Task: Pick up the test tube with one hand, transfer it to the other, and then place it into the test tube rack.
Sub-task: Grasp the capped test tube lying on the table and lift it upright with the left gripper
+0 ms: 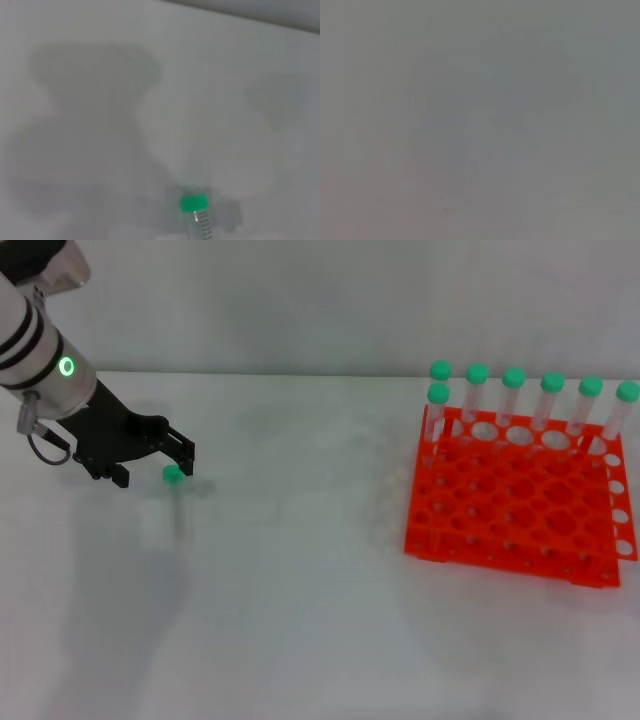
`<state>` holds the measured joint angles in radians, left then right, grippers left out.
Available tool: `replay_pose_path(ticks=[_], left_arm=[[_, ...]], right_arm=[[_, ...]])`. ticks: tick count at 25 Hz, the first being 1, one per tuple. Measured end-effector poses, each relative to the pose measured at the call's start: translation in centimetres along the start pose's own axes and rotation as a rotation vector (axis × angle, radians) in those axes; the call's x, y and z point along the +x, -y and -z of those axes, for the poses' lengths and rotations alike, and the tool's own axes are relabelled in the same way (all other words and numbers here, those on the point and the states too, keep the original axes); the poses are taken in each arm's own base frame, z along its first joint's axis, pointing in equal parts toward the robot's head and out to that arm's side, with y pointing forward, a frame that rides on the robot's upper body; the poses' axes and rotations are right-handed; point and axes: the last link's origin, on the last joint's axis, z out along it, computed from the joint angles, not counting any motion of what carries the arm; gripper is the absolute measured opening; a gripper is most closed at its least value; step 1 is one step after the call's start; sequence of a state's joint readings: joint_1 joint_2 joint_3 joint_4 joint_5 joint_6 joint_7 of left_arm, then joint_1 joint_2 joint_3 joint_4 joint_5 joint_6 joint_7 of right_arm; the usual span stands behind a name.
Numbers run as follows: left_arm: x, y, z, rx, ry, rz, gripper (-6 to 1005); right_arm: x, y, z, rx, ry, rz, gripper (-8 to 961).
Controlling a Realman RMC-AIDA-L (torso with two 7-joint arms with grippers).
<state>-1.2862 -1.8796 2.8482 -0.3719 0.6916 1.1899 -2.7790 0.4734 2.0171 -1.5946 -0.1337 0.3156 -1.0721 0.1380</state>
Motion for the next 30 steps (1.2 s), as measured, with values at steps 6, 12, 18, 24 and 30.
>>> replay_pose_path(ticks=[6, 12, 18, 24, 30], left_arm=[[-0.6, -0.7, -0.6, -0.009, 0.041, -0.018, 835], [-1.4, -0.5, -1.4, 0.029, 0.061, -0.012, 831], [-2.1, 0.0, -2.1, 0.028, 0.069, 0.010, 827], [-2.7, -0.2, -3.0, 0.020, 0.068, 0.021, 786], [-2.8, 0.0, -3.3, 0.007, 0.055, 0.045, 596]], right_arm=[[0.0, -0.3, -0.1, -0.008, 0.000, 0.001, 873], [0.1, -0.3, 0.0, -0.006, -0.004, -0.001, 872], [0.0, -0.3, -0.1, -0.008, -0.003, -0.001, 872], [0.2, -0.4, -0.1, -0.007, -0.013, -0.010, 873], [0.2, -0.3, -0.2, -0.006, -0.018, -0.008, 872]])
